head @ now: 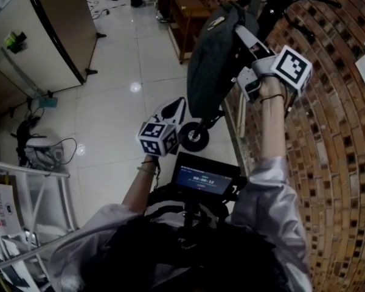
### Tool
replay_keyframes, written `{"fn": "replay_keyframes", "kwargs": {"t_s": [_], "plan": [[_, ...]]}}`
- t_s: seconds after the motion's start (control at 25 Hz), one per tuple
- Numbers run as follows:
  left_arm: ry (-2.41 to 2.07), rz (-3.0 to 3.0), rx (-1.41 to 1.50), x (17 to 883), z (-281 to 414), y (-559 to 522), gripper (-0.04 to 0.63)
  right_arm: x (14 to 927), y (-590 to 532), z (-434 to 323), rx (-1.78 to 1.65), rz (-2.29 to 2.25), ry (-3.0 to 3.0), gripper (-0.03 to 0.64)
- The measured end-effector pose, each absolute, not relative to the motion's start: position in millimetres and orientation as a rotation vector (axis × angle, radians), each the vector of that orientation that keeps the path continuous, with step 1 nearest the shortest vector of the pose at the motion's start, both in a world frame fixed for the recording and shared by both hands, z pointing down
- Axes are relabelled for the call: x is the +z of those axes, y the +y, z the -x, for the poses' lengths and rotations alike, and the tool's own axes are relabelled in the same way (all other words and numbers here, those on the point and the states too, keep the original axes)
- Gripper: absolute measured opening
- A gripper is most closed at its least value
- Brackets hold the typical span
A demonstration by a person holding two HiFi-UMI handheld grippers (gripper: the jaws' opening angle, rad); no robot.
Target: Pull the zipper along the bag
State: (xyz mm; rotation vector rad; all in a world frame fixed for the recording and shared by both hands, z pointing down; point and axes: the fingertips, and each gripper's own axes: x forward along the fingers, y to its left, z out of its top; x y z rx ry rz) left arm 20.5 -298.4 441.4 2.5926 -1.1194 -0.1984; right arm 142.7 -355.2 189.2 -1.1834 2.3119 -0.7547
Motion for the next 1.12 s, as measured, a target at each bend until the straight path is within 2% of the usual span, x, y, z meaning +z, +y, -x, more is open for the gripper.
{"fn": "replay_keyframes", "kwargs": {"t_s": [0.56, 0.76, 1.0, 1.12], "plan": [[-1.114, -2.594, -0.186, 443.4, -22.4, -295.8, 0.008, 196.2, -347.1, -136.9, -0.642, 1.215, 2.344, 0.038], [-1.117, -2.597, -0.180, 444.2, -20.7, -293.0, 0.008, 214.7, -335.3, -147.8, -0.559, 1.387, 2.375, 0.040], [-1.121, -2.600, -0.174, 444.3, -21.2, -286.7, 0.008, 233.1, -304.0, -141.1, -0.660, 1.177, 2.294, 0.040], [-1.127, -2.600, -0.168, 443.8, -24.8, -279.3, 0.008, 260.6, -286.2, -159.0, -0.679, 1.286, 2.273, 0.038]]}}
